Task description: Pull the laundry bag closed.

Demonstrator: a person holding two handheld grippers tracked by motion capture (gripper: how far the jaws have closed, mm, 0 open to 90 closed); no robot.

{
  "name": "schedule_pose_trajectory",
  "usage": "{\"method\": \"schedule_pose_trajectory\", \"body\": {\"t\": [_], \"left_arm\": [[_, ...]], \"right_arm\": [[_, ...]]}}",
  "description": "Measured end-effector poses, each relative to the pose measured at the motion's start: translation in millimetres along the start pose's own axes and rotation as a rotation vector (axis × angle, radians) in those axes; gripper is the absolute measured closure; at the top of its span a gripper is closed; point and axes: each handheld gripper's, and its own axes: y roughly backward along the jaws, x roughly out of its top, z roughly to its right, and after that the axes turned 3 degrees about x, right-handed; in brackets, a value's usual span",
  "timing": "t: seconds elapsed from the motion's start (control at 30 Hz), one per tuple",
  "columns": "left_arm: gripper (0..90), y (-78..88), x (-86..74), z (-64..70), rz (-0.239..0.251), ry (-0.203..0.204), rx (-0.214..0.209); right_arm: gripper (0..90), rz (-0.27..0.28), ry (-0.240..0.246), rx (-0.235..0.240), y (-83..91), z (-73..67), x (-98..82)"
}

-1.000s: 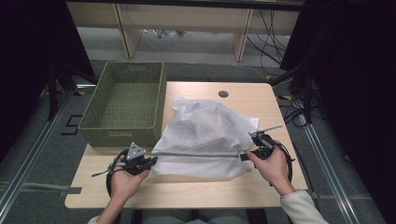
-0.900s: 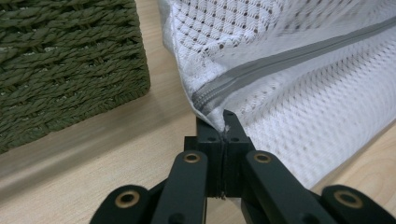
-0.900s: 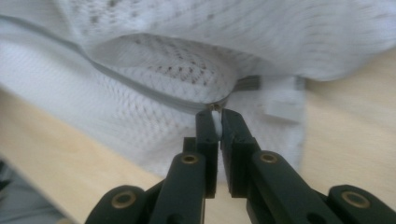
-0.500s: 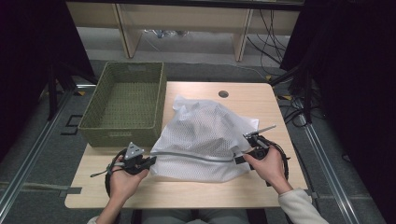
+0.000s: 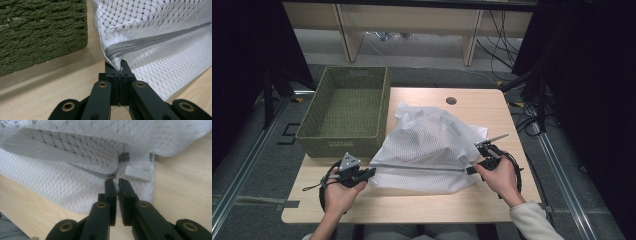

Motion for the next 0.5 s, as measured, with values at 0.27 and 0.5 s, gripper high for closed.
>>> {"method": "schedule_pose_trajectory", "body": {"t": [0.27,0.5], "left_arm": [[88.8,1.0,-0.3,0.6,-0.001,0.003,0.013],[88.8,-1.0,0.6,8.2,0.004,0.004,-0.001]], "right_arm": [[87.1,0.029,0.034,-0.039,16.3,-12.3,0.3],[87.1,0.034,0.044,0.094,23.1,-24.1,0.9]]}}
